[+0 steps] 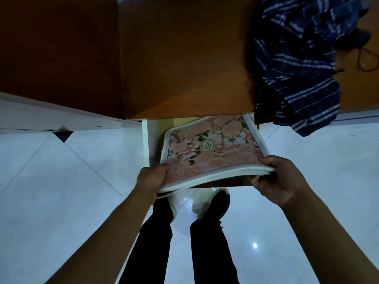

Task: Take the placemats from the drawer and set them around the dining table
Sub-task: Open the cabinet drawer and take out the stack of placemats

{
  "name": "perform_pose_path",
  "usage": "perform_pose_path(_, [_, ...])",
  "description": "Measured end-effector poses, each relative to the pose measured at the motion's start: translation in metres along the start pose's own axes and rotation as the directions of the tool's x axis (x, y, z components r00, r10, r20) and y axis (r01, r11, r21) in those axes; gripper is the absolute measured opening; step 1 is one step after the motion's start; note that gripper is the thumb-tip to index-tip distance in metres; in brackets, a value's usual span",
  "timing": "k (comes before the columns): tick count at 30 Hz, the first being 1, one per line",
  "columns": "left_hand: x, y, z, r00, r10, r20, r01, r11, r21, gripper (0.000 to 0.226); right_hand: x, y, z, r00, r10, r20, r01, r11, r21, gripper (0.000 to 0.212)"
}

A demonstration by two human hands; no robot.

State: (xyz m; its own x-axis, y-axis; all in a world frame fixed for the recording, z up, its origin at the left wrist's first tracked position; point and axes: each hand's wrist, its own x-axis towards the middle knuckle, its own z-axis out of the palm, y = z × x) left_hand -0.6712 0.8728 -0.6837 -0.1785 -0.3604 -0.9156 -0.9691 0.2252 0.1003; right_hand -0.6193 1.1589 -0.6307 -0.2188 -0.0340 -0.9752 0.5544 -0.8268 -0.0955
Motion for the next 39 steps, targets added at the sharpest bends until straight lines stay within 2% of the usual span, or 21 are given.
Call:
perform_pose_path(2, [-0.001, -0.004, -0.005, 0.999, -0.002, 0.045, 0.002, 1.000, 0.003, 0.049, -0.002, 0.003, -0.010, 0.999, 0.053, 0.000, -0.053, 0.996, -0.070, 0.025])
perform_pose_path(4, [-0.003, -0.006, -0.007, 0.999, 0.044, 0.026, -0.045, 0.997, 0.070, 0.047, 0.000, 0.006, -0.019, 0.995, 0.092, -0.043, -0.100, 0.965, -0.244, 0.028])
perform_pose_path(6, [-0.005, -0.011, -0.004, 0.994, 0.105, 0.014, -0.106, 0.985, 0.139, 0.047, 0.006, 0.005, -0.028, 0.991, 0.103, -0.090, -0.134, 0.878, -0.460, 0.030])
perform_pose_path(8, [-0.008, -0.015, -0.001, 0.981, 0.196, -0.003, -0.190, 0.955, 0.228, 0.048, 0.015, 0.007, -0.030, 0.987, 0.098, -0.131, -0.158, 0.783, -0.601, 0.023])
perform_pose_path(10, [-0.014, -0.018, -0.002, 0.966, 0.257, -0.021, -0.244, 0.937, 0.252, 0.045, 0.026, 0.011, -0.026, 0.983, -0.006, -0.181, -0.119, 0.733, -0.670, 0.018])
perform_pose_path(13, [-0.029, -0.019, -0.007, 0.944, 0.327, -0.032, -0.310, 0.920, 0.241, 0.033, 0.038, 0.018, -0.018, 0.958, -0.218, -0.188, 0.007, 0.669, -0.743, 0.036])
perform_pose_path(16, [-0.061, -0.022, -0.011, 0.919, 0.395, -0.019, -0.375, 0.885, 0.277, 0.022, 0.011, 0.024, -0.016, 0.937, -0.314, -0.156, 0.095, 0.656, -0.749, 0.042])
perform_pose_path(20, [-0.125, -0.018, -0.029, 0.864, 0.503, -0.002, -0.467, 0.804, 0.369, 0.025, -0.060, 0.036, -0.022, 0.900, -0.411, -0.143, 0.172, 0.637, -0.751, 0.036])
perform_pose_path(23, [-0.175, -0.019, -0.059, 0.817, 0.577, -0.013, -0.529, 0.758, 0.382, 0.028, -0.120, 0.049, -0.019, 0.884, -0.455, -0.110, 0.242, 0.646, -0.724, 0.013])
perform_pose_path(27, [-0.234, -0.032, -0.096, 0.730, 0.683, 0.030, -0.642, 0.669, 0.374, 0.025, -0.198, 0.076, -0.015, 0.817, -0.565, -0.119, 0.338, 0.636, -0.694, 0.019])
perform_pose_path(33, [-0.304, -0.030, -0.143, 0.552, 0.798, 0.243, -0.827, 0.487, 0.280, 0.020, -0.303, 0.136, -0.018, 0.618, -0.721, -0.313, 0.469, 0.657, -0.590, 0.027])
perform_pose_path(39, [-0.379, -0.011, -0.166, 0.322, 0.849, 0.418, -0.943, 0.248, 0.223, 0.019, -0.385, 0.187, -0.018, 0.420, -0.752, -0.508, 0.635, 0.644, -0.427, 0.032])
